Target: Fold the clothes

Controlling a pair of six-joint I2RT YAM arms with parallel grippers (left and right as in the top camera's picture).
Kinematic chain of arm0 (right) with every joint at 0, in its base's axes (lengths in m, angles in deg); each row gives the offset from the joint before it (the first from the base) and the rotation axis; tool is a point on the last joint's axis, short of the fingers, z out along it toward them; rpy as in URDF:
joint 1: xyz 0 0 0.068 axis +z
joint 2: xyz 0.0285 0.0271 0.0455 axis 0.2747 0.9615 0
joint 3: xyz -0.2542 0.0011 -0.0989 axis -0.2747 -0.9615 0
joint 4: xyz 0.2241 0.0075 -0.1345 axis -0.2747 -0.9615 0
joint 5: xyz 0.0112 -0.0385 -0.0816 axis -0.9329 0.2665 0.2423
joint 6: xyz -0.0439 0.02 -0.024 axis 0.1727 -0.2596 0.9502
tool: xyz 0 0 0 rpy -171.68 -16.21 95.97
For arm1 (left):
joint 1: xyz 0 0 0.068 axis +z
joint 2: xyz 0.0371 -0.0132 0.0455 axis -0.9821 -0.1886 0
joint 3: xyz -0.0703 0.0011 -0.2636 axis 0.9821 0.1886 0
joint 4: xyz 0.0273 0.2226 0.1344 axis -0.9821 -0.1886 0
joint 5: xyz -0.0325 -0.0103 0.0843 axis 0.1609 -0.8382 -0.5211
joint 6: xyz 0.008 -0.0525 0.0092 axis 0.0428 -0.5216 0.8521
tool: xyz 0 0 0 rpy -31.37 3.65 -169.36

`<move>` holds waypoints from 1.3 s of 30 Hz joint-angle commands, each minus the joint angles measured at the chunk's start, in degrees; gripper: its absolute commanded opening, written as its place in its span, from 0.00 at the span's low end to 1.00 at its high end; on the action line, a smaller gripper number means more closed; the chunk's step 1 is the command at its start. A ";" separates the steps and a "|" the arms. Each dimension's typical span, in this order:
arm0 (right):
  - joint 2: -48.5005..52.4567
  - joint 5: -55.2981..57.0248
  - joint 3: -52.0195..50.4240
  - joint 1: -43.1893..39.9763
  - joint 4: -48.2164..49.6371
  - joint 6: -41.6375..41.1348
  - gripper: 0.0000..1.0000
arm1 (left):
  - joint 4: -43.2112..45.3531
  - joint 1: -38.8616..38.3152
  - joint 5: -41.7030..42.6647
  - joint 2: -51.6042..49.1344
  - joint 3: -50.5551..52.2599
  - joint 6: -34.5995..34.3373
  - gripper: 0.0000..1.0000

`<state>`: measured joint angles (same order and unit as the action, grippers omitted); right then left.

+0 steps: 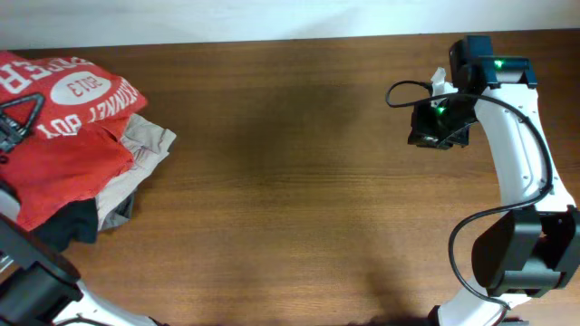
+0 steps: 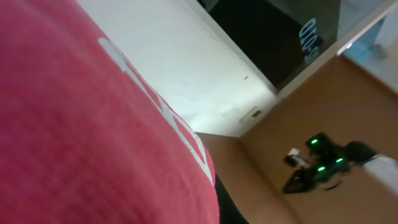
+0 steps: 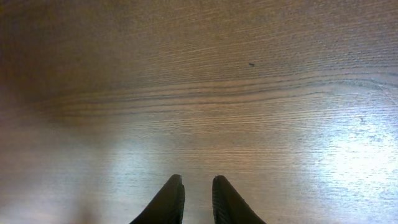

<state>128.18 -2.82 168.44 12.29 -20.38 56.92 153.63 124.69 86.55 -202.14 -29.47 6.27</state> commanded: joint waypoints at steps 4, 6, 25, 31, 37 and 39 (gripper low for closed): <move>-0.07 -1.66 0.50 0.31 -0.04 -0.96 0.21 | -5.20 -1.18 -8.13 1.95 -1.38 -7.30 0.01; -0.07 -2.08 0.50 0.31 -0.07 -0.98 0.21 | -7.82 -1.75 -10.56 1.95 -1.40 -7.32 0.00; -0.07 -3.15 0.50 0.31 -0.31 -1.42 0.21 | -83.23 -10.91 -48.83 6.67 -17.14 33.97 0.01; -0.07 -3.10 0.50 0.31 -0.07 -1.40 0.21 | -112.43 -17.64 -65.33 6.67 -30.01 63.63 0.00; -0.07 -3.10 0.50 0.31 0.15 -1.38 0.21 | -123.97 -18.10 -62.71 6.67 -31.67 81.55 0.00; -0.07 -3.10 0.50 0.31 0.15 -1.38 0.21 | -128.13 -17.97 -60.59 6.67 -31.67 89.44 0.00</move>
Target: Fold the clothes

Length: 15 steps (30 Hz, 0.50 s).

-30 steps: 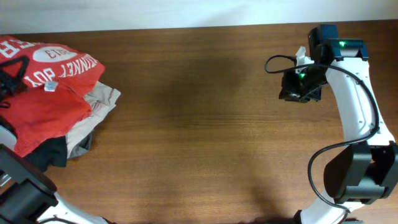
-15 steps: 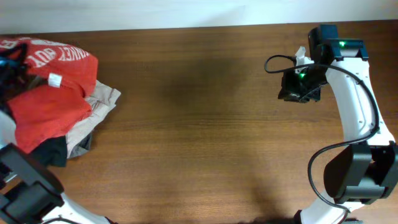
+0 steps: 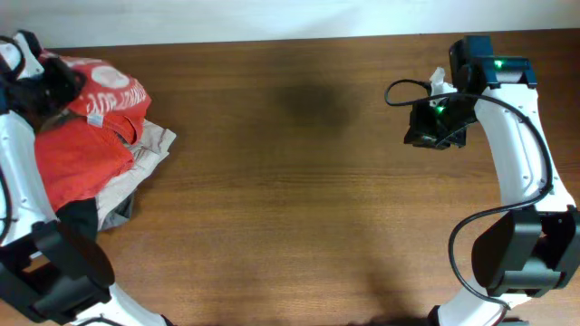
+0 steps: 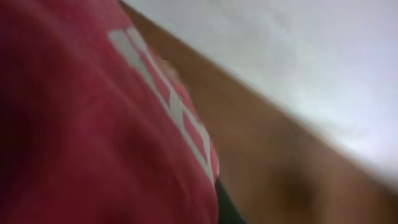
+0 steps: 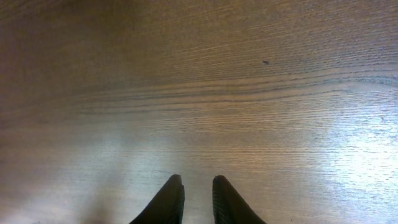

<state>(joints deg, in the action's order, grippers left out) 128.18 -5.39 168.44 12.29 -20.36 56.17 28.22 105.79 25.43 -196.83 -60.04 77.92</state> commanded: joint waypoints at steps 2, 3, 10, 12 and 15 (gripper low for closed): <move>-0.07 -0.52 0.50 0.31 0.15 -0.63 0.21 | -6.80 0.98 0.50 1.36 -1.18 24.06 0.00; -0.07 -0.52 0.50 0.31 0.13 -0.63 0.21 | -8.52 1.03 0.76 1.36 -1.18 25.64 0.00; -0.07 -0.55 0.52 0.31 0.09 -0.66 0.21 | -19.37 2.10 0.87 2.43 -2.10 42.25 0.00; -0.07 -0.52 0.52 0.31 0.04 -0.66 0.21 | -21.16 3.37 -0.20 3.10 -3.28 43.71 0.00; -0.07 -0.52 0.52 0.31 -0.11 -0.66 0.21 | -23.34 6.32 0.20 4.48 -6.05 43.67 0.00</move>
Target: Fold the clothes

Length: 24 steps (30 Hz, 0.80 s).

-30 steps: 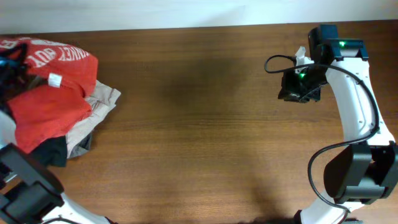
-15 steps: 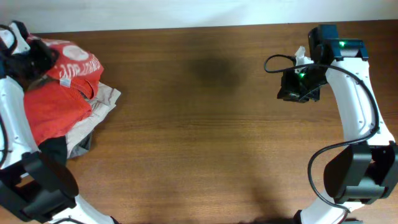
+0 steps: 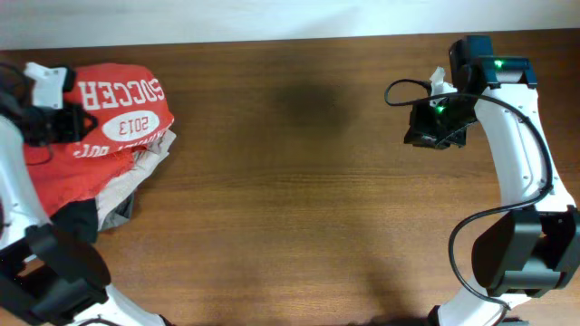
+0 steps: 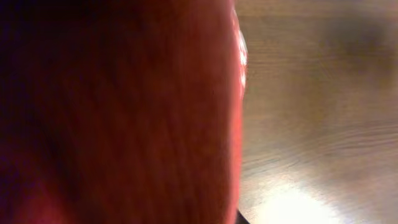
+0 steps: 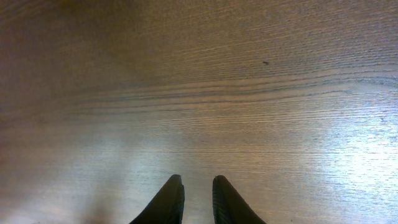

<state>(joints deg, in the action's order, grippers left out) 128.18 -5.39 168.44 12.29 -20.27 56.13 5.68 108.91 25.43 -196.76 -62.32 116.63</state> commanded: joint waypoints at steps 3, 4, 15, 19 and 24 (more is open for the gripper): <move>-0.07 -0.52 0.50 0.31 -0.17 -0.61 0.21 | -3.65 7.74 3.50 6.54 -7.10 4.92 0.00; -0.07 -0.52 0.52 0.31 -0.17 -0.61 0.21 | -4.52 8.79 3.48 6.95 -7.56 4.90 0.00; -0.07 -0.52 0.50 0.31 -0.15 -0.63 0.21 | -11.32 18.75 -4.31 5.88 -7.58 -2.75 0.00; -0.07 -0.55 0.50 0.31 -0.17 -0.63 0.21 | -11.04 20.79 -10.08 2.01 -6.88 -8.57 0.00; -0.07 -0.55 0.50 0.31 -0.26 -0.63 0.21 | -10.27 21.40 -14.49 -4.59 -4.94 -12.72 0.00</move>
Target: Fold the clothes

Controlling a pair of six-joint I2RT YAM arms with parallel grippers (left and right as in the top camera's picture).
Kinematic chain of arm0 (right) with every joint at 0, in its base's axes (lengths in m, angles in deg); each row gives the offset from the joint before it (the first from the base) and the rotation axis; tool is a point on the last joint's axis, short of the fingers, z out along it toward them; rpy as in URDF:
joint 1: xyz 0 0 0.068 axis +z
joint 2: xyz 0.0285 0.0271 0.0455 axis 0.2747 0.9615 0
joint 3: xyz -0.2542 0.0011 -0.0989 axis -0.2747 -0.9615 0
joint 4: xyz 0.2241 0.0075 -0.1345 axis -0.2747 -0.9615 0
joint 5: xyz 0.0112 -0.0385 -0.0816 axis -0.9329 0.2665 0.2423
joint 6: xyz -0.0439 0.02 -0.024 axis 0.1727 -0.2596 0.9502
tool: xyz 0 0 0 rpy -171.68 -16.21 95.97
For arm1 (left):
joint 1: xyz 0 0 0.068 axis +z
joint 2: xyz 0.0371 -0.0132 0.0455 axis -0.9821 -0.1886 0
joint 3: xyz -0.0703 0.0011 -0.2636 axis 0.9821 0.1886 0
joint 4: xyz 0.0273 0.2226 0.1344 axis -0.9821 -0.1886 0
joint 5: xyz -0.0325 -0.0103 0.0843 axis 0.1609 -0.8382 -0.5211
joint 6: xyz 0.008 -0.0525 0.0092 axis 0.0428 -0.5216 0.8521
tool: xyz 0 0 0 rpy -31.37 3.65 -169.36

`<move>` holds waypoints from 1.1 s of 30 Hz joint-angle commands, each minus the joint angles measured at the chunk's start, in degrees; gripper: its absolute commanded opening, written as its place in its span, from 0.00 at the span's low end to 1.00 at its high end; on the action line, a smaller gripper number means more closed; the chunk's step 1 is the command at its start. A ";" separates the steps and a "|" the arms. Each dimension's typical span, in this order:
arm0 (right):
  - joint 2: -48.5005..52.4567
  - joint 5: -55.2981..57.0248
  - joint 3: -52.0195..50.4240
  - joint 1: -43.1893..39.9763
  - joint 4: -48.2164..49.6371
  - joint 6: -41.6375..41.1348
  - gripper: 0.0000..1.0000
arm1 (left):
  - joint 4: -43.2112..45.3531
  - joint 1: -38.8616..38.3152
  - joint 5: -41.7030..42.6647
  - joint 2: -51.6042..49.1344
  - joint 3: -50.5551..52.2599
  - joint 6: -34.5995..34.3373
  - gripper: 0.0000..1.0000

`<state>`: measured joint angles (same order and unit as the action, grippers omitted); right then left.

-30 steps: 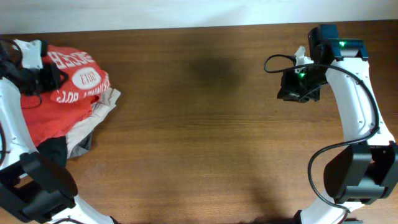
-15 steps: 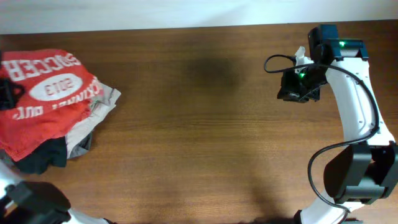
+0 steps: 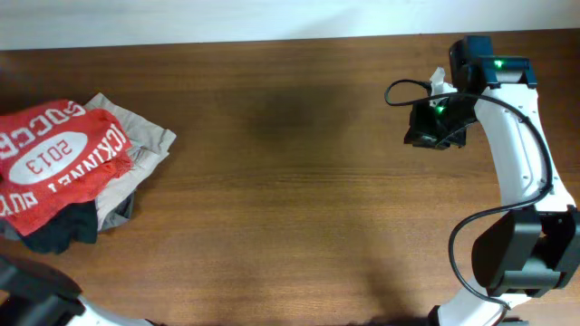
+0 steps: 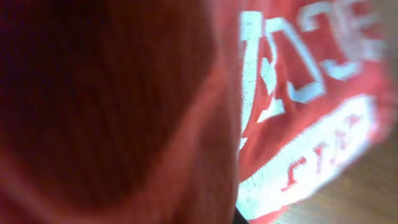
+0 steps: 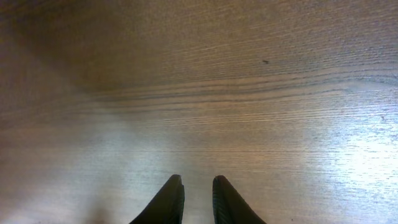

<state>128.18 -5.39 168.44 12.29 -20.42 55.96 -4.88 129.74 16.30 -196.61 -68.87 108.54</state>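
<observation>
A red shirt [image 3: 54, 163] with white print lies on top of the clothes pile at the table's left end and runs off the overhead view's left edge. Under it show a beige garment [image 3: 145, 136] and a black one [image 3: 63, 231]. The left gripper is outside the overhead view. In its wrist view, close red cloth [image 4: 112, 106] covers the jaws and the shirt's white print [image 4: 298, 93] spreads beyond. My right gripper [image 5: 196, 182] hangs over bare wood at the far right [image 3: 438, 127], fingers close together with nothing between them.
The brown wooden table [image 3: 299, 181] stretches between the pile and the right arm. A pale wall edge runs along the table's far side. The right arm's base [image 3: 526, 254] stands at the near right corner.
The red shirt has shifted left and towards the near side, uncovering more of the beige garment. The left gripper and arm have left the overhead view. The right arm has not moved.
First the red shirt lay spread over the pile with my left gripper on it at the left edge. Then the gripper held it bunched up at the far left corner. Then the print stood turned toward the right. Now the shirt lies pulled back left, print up.
</observation>
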 commanded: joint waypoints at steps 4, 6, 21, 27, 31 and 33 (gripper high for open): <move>-0.07 -0.55 0.52 0.31 -0.26 -0.44 0.21 | 0.11 0.57 -6.16 -8.76 1.70 -6.88 0.15; -0.07 -0.55 0.52 0.31 -0.28 -0.44 0.21 | 0.15 0.57 -6.49 -9.11 1.68 -7.65 0.26; -0.07 -0.52 0.50 0.31 0.20 -0.39 0.22 | -9.77 0.55 -1.18 3.50 -15.89 -8.70 0.99; -0.07 -0.55 0.50 0.31 0.94 -0.44 0.22 | -8.52 -3.63 2.73 5.11 -14.60 -6.40 0.99; -0.07 -0.59 0.50 0.31 1.25 -0.48 0.22 | -1.99 -10.34 0.04 3.82 -6.75 -7.28 0.18; -0.07 -1.25 0.50 0.31 1.14 -0.46 0.22 | 4.02 -13.40 -6.38 3.02 -0.87 -12.55 0.00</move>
<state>128.18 -5.42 168.44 12.29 -19.35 55.37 -6.67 121.52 16.67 -190.08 -78.71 100.67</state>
